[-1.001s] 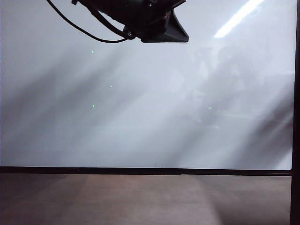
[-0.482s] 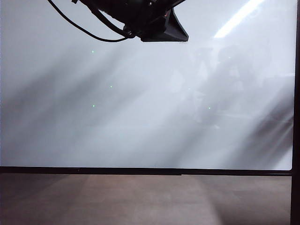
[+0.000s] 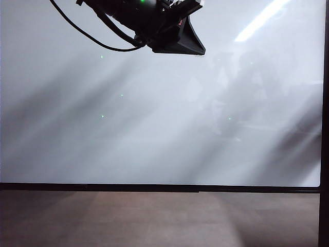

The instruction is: Reach to the right to find the marker pen, pick it up, and write the number 4 on the whiteboard.

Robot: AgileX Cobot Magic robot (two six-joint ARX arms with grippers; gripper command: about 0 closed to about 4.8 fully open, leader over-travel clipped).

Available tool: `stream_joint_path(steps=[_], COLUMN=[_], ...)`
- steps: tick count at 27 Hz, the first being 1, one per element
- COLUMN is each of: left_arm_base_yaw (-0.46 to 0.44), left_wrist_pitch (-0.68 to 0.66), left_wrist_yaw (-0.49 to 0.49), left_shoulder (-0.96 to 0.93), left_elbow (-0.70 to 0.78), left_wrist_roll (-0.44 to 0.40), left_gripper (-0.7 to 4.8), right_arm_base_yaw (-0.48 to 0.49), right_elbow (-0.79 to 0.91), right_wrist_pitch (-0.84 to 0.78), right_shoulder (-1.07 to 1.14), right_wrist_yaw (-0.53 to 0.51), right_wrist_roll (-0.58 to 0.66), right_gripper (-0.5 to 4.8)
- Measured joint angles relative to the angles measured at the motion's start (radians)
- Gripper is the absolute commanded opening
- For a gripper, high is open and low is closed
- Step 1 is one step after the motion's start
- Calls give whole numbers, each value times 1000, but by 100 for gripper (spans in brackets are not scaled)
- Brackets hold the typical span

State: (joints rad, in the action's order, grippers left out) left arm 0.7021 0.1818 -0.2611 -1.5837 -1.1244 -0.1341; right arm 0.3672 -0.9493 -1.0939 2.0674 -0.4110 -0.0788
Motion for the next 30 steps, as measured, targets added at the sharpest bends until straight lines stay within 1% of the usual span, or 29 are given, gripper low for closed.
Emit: stream_joint_path(steps=[4,7,8,9,10,12,13,14,15,17,20,21,22,24,25,27,30], left_arm_base_yaw=[0,0,0,0,0,1,1,1,2,3,2,1,2,2,2,2,2], left_wrist_pitch=[0,0,0,-1,-18,-49,-79,-101,-147,-211,-292,-323,-345,-407,-455,-516,-538], left_wrist_yaw=[-1,-1,-1,-5,-8,-8,-3,6,19,57,131,143,143,146,153,177,205], left_shoulder=[0,0,0,0,12,46,76,101,155,245,354,382,402,418,418,416,415], left_elbow=[0,0,0,0,1,1,1,1,1,1,-24,-39,-59,-109,-140,-178,-206], left_wrist_roll=[0,0,0,0,15,19,20,21,21,22,38,39,39,38,38,37,37], left_gripper=[-5,-5,-5,-5,-5,-5,-5,-5,-5,-5,-5,-5,-5,-5,-5,-5,-5], right_arm_base_yaw=[-1,-1,0,2,11,48,78,98,120,111,76,51,18,-72,-130,-210,-286], right_elbow=[0,0,6,17,43,84,105,127,143,143,142,143,142,136,131,89,28], right_wrist_pitch=[-6,-29,-31,-31,-32,-9,42,126,334,639,947,1013,1045,1106,1168,1277,1403], right_shoulder=[0,-2,-16,-41,-105,-195,-251,-317,-458,-679,-964,-1062,-1147,-1286,-1357,-1416,-1425], right_wrist_yaw=[26,31,48,79,161,235,267,286,294,320,319,312,310,305,305,318,341], right_wrist_roll=[0,0,3,6,7,7,16,38,72,82,101,114,124,145,158,171,179], right_gripper=[-1,-2,-2,-2,-2,-2,-2,-2,-3,-3,-3,-3,-3,-3,-3,-3,-3])
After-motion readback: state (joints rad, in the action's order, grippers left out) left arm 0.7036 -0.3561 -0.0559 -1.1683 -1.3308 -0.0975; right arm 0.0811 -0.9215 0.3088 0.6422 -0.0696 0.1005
